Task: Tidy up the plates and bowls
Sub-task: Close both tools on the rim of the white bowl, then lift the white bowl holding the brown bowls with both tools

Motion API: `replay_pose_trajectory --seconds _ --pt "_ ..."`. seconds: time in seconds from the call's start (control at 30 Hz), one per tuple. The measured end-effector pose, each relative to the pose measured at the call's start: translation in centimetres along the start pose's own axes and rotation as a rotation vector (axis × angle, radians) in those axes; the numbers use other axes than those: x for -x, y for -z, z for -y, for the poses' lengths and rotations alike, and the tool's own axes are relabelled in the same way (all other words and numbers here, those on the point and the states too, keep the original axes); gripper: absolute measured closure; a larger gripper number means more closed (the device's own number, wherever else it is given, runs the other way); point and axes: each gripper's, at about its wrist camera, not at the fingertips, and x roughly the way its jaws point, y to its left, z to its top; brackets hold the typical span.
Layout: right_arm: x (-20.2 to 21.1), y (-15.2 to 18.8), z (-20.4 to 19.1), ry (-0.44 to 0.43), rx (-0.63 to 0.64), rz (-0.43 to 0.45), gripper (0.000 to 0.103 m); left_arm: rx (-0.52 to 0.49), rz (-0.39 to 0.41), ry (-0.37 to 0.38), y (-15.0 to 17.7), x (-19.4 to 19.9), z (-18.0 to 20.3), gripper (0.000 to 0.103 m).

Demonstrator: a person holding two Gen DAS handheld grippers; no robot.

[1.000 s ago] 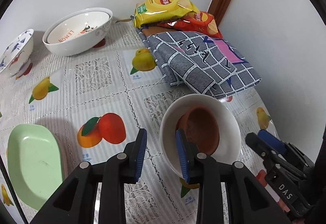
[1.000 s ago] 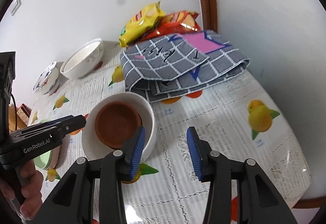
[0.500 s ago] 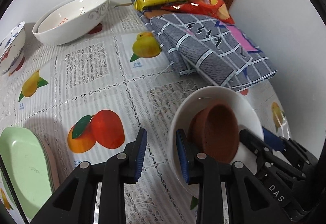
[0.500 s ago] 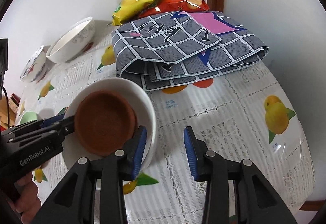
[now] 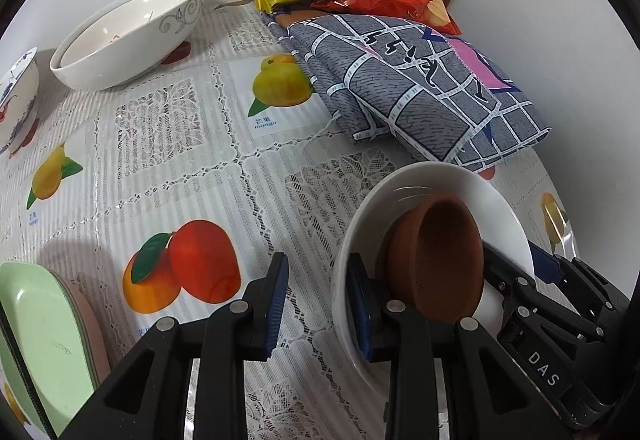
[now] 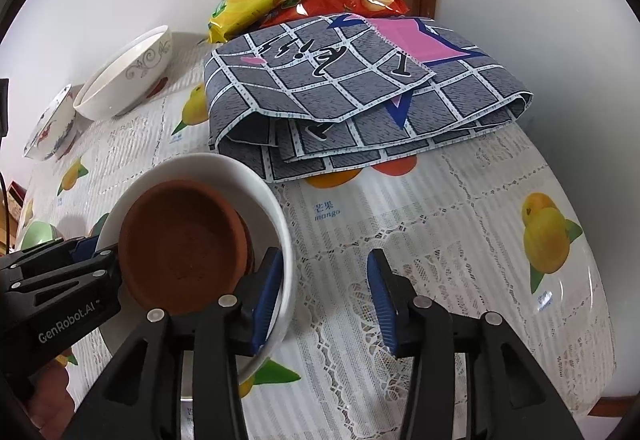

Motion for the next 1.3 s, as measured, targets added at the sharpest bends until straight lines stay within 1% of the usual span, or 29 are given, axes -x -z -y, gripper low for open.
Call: replay_pose_trajectory --seconds 0.13,0.27,0.43,0.47,0.5,0.53,0.63,0.67,0.73,0.77,0.8,0.83,0.9,1.0,1.3 --pt "0.1 0.2 0.0 0.002 0.002 0.033 0.059 0.003 -0.003 0.000 -0.1 0.0 0.1 0.075" --pt "0.4 0.3 -0.5 0.029 0.041 0.059 0.059 0.022 0.004 0.006 0.0 0.0 -0.1 0.077" --pt "0.3 0.4 -0.4 0.009 0.024 0.067 0.062 0.019 0.025 0.006 0.4 0.2 0.1 0.078" --pt "0.3 0.4 -0.4 0.005 0.021 0.065 0.063 0.027 0.025 0.011 0.4 0.2 0.0 0.078" --pt "0.3 0.4 -0.4 -0.003 0.017 0.061 0.068 0.033 0.022 0.019 0.4 0.2 -0.1 0.078" --pt "0.3 0.4 -0.5 -0.012 0.014 0.057 0.070 0.035 0.014 0.030 0.4 0.1 -0.1 0.080" --pt "0.2 0.3 -0.5 -0.021 0.017 0.046 0.072 0.040 -0.006 0.042 0.3 0.0 -0.2 0.082" --pt "0.1 0.2 -0.5 -0.025 0.015 0.040 0.072 0.038 -0.007 0.045 0.3 -0.1 0.0 0.084" --pt "0.1 0.2 -0.4 -0.045 0.008 0.033 0.077 0.027 -0.003 0.038 0.4 0.0 0.3 0.087" --pt "0.1 0.2 -0.5 -0.047 0.006 0.033 0.078 0.025 0.000 0.039 0.5 0.0 0.5 0.091" --pt "0.1 0.2 -0.5 -0.049 0.004 0.033 0.080 0.020 0.002 0.042 0.4 0.0 0.6 0.093" --pt "0.1 0.2 -0.6 -0.055 0.004 0.033 0.086 0.016 0.007 0.039 0.5 0.1 0.7 0.094" --pt "0.1 0.2 -0.9 -0.094 0.006 0.033 0.093 0.012 0.008 0.033 0.4 0.1 0.9 0.094" --pt "0.1 0.3 -0.9 -0.092 -0.004 0.044 0.093 0.023 0.002 0.052 0.3 0.0 0.6 0.094" --pt "0.7 0.9 -0.6 -0.087 -0.070 0.035 0.094 0.026 -0.008 0.064 1.1 0.6 0.7 0.094"
